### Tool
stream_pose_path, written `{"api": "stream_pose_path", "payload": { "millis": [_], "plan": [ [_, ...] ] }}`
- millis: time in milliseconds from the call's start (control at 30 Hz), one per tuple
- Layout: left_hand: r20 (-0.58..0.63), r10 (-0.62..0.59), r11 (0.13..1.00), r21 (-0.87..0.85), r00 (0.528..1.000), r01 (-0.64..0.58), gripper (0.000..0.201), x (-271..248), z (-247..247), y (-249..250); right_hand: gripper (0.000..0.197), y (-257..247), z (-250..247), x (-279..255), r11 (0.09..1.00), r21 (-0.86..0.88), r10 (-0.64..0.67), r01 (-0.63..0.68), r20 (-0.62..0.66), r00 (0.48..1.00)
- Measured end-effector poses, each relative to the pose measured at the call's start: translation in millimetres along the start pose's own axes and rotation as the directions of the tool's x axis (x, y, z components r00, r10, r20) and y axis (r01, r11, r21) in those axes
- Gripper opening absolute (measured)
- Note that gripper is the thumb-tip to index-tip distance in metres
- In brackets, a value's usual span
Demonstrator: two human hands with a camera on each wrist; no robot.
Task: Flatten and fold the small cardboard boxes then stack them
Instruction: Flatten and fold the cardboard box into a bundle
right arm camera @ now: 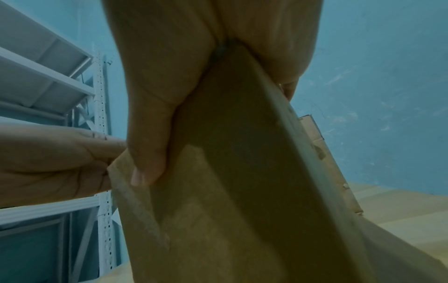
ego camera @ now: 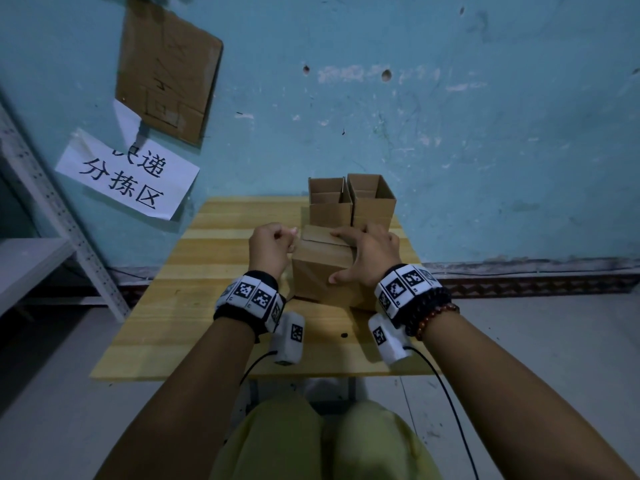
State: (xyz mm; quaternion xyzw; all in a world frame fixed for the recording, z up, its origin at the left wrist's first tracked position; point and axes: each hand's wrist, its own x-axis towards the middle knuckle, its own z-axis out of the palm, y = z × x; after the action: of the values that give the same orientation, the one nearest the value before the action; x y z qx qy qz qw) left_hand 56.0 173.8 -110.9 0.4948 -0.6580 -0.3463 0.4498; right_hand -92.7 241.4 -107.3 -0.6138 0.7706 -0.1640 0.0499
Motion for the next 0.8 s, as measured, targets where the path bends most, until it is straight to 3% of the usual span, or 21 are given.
{"api": "stream_pose_path", "payload": {
  "millis": [200, 333, 433, 500, 633, 800],
  "plan": [
    [0.015, -0.125, 0.991, -0.049, 0.992, 0.125, 0.029, 4.3, 2.5, 3.6, 0.085, -0.1, 0.3, 0.2, 1.000, 0.006, 0.006, -0.006, -0.001, 1.000],
    [0.029, -0.212, 0.969, -0.123, 0.977, 0.214, 0.012, 3.6, 5.0, 4.9, 0.085, -0.8, 2.0, 0.7, 1.000, -0.010, -0.001, 0.001, 0.000, 1.000],
    [0.027, -0.243, 0.954, -0.172, 0.970, 0.244, 0.032, 5.4, 6.1, 2.0, 0.085, 0.1, 3.1, 1.9, 1.000, -0.012, -0.003, 0.003, 0.010, 1.000],
    [0.022, -0.217, 0.966, -0.137, 0.976, 0.218, 0.039, 6.8, 5.7, 1.4, 0.086, 0.7, 3.1, 2.2, 1.000, -0.015, -0.004, 0.004, 0.014, 1.000],
    [-0.034, -0.119, 0.993, 0.002, 0.992, 0.120, 0.018, 4.6, 2.5, 4.2, 0.085, 0.5, 3.8, 2.3, 1.000, -0.028, -0.010, 0.011, 0.011, 1.000],
    [-0.018, -0.010, 0.993, 0.113, 1.000, 0.012, 0.014, 0.9, -1.5, 7.5, 0.086, 0.9, 4.8, 1.8, 0.999, -0.036, -0.015, 0.016, 0.008, 1.000]
  ]
}}
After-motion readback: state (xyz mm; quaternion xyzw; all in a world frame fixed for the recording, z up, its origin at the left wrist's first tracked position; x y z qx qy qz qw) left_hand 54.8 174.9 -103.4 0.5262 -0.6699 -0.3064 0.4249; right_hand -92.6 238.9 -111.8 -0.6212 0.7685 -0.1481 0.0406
